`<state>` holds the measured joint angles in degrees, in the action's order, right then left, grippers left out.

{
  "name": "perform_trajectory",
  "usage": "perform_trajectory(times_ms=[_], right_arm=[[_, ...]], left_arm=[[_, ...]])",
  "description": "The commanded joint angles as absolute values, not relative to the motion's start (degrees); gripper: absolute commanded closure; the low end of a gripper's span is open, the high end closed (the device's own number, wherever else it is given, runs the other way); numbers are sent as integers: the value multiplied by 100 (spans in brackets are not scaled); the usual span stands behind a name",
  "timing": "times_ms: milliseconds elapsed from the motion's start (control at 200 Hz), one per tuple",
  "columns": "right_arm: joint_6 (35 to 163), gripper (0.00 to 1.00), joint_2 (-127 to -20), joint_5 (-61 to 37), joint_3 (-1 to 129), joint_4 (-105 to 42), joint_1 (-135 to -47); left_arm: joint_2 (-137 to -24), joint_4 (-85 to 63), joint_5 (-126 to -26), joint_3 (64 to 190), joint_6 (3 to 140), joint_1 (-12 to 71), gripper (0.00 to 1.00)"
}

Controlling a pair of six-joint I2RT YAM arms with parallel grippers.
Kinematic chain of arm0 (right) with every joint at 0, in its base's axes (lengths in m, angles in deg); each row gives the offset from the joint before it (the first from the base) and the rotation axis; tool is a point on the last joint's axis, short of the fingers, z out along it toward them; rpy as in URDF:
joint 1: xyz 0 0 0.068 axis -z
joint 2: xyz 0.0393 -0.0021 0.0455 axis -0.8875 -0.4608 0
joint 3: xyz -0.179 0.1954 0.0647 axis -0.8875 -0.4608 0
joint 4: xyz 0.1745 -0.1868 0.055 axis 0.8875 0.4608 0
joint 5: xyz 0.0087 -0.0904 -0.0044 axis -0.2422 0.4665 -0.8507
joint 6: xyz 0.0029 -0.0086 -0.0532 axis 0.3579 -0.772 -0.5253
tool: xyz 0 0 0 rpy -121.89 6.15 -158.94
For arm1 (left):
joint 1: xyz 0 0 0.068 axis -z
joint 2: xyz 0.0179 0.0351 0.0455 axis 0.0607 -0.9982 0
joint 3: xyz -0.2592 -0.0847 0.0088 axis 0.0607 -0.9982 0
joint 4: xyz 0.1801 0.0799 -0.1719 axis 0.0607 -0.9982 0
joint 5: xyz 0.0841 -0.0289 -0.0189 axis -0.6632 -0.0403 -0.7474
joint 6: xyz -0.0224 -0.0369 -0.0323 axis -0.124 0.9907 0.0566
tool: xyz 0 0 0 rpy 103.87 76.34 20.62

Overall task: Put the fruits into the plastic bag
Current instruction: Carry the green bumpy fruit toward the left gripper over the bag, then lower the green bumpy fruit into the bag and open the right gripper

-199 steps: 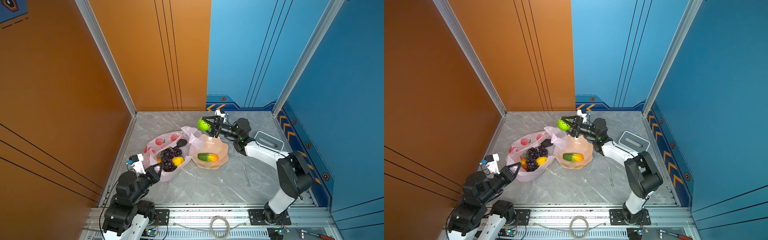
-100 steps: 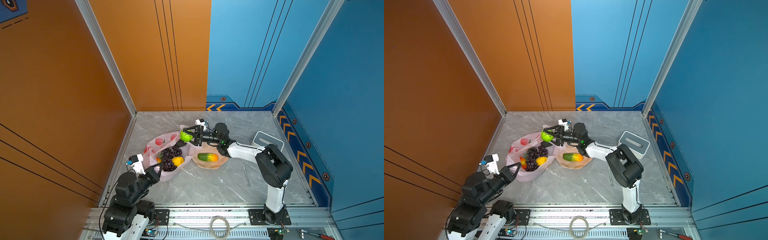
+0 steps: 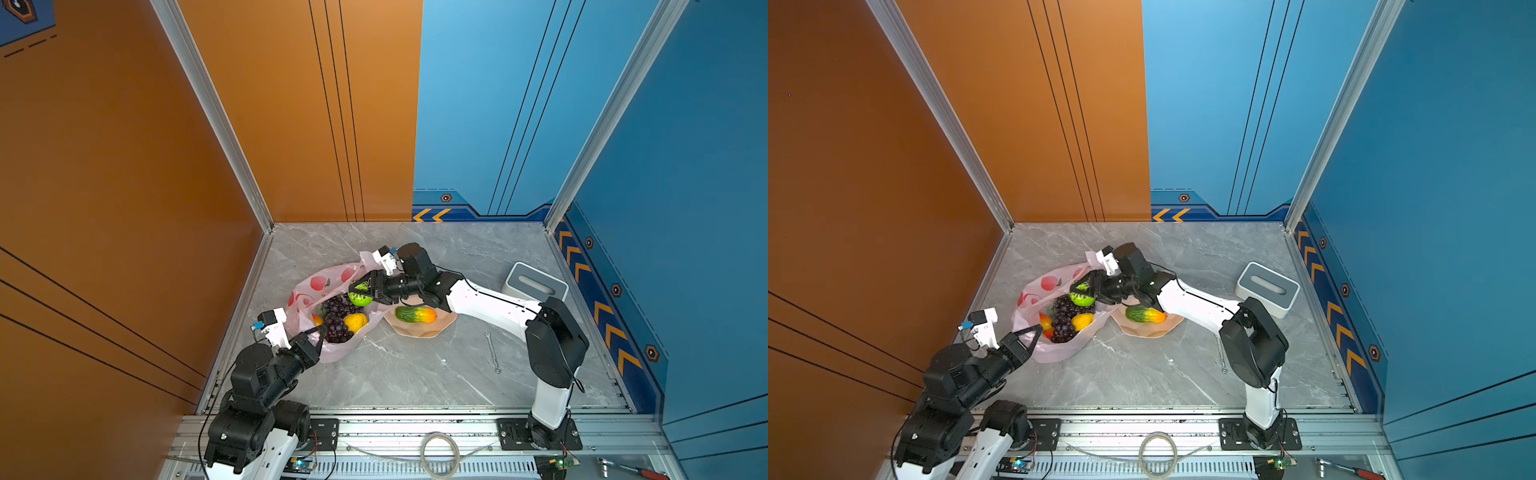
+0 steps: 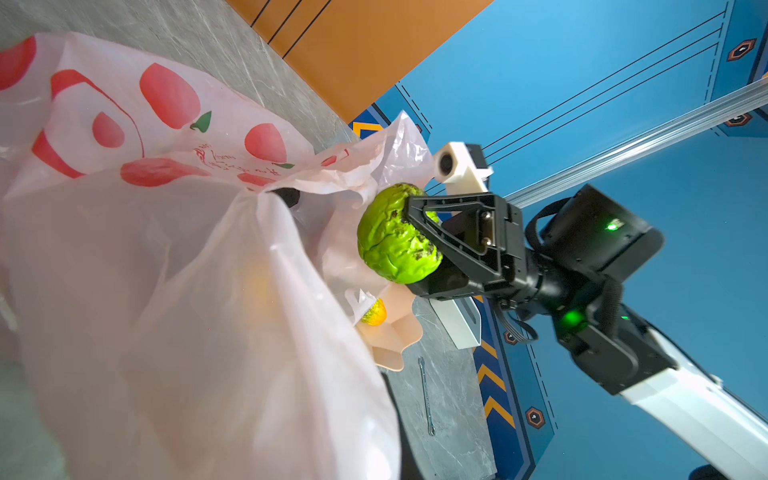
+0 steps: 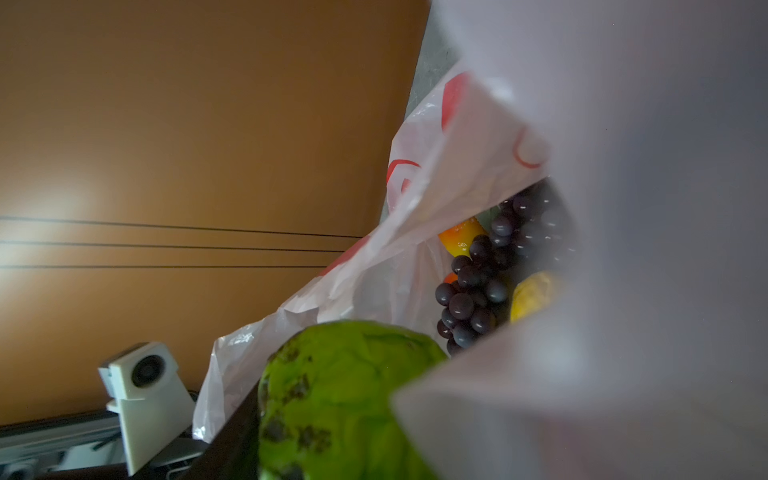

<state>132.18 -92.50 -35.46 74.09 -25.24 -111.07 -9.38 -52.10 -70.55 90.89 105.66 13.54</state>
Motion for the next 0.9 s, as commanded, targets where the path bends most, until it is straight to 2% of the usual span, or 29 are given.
perform_trajectory(times_ms=[0, 355, 536, 896], right_arm=[[11530, 41, -9243, -2391, 8110, -106, -11365], [10269, 41, -10615, -274, 10242, 1813, -12152], [10042, 41, -11139, 264, 10807, 2086, -12195], [9926, 40, -12073, 599, 11865, 2081, -11997]], left_arm=[[-884, -5068, -7025, 9109, 10605, 1306, 100], [-890, -5072, -6995, 9176, 10605, 1305, 100], [-917, -5076, -6984, 9207, 10605, 1305, 100], [-936, -5069, -6902, 9150, 10640, 1305, 100]])
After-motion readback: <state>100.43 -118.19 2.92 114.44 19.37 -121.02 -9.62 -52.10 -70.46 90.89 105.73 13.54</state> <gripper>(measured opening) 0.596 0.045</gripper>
